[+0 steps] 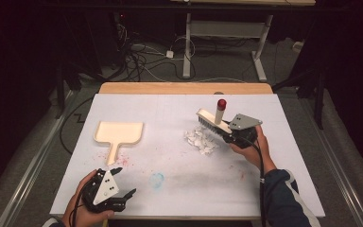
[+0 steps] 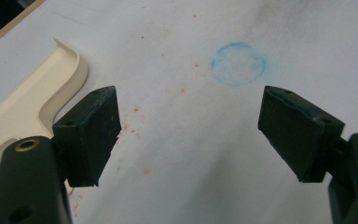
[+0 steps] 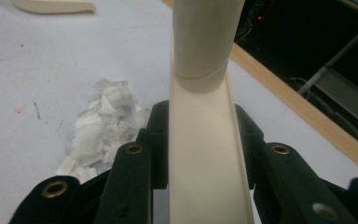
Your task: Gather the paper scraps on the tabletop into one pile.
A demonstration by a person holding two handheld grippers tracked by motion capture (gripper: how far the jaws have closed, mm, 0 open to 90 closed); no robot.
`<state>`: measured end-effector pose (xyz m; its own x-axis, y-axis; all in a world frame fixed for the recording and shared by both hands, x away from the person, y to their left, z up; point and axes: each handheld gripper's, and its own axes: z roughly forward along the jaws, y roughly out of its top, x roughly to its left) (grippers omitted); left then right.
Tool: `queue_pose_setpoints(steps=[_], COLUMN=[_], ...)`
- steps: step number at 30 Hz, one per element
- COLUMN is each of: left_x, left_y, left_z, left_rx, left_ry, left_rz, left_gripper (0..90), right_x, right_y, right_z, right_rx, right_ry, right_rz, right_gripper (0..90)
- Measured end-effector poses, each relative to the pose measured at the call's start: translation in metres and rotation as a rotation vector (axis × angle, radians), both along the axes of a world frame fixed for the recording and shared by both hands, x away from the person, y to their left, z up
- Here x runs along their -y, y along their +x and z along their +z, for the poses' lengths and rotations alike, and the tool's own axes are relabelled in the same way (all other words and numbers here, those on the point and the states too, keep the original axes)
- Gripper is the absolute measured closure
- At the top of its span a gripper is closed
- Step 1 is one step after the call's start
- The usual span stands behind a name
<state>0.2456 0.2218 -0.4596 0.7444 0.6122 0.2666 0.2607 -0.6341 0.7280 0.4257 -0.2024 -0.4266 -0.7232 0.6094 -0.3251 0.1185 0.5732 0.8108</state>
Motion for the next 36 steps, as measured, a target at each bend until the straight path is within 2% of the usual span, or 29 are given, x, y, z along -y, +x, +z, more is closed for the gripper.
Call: queue_pose_setpoints(steps=[1,5,9,14,17,23,27,34,36], left_x=[0.000,-0.002,-0.002,-0.003,-0.003,-0.004,-0.005,-0.005,-0.005], left_y=[0.000,-0.002,-0.004,-0.004,-0.004,-0.005,-0.007,-0.006,-0.006], left_z=[0.000,0.000,0.001,0.002,0.002,0.003,0.004,0.004,0.004], left_rx=[-0.001,0.004,0.011,0.014,0.014,0.021,0.023,0.019,0.019], left_ry=[0.004,0.003,0.008,0.000,-0.002,-0.010,-0.015,-0.016,-0.019], left_rz=[-0.001,0.003,-0.004,0.000,-0.003,-0.002,-0.004,-0.010,-0.010], left_gripper=[20.1,20.2,20.1,20.1,20.1,20.1,20.1,20.1,20.1], right_x=[0.002,0.008,0.009,0.011,0.010,0.009,0.010,0.008,0.007], right_y=[-0.001,-0.009,-0.020,-0.034,-0.040,-0.051,-0.060,-0.077,-0.080], right_z=[0.003,0.017,0.028,0.041,0.045,0.044,0.042,0.032,0.025], right_rx=[0.009,-0.007,-0.024,-0.048,-0.054,-0.091,-0.156,-0.192,-0.207], right_ry=[0.008,0.091,0.099,0.140,0.136,0.130,0.164,0.120,0.104], right_rz=[-0.006,0.010,0.008,0.011,0.022,0.049,0.100,0.142,0.180], right_gripper=[67.7,67.7,67.7,67.7,67.7,67.6,67.6,67.7,67.6])
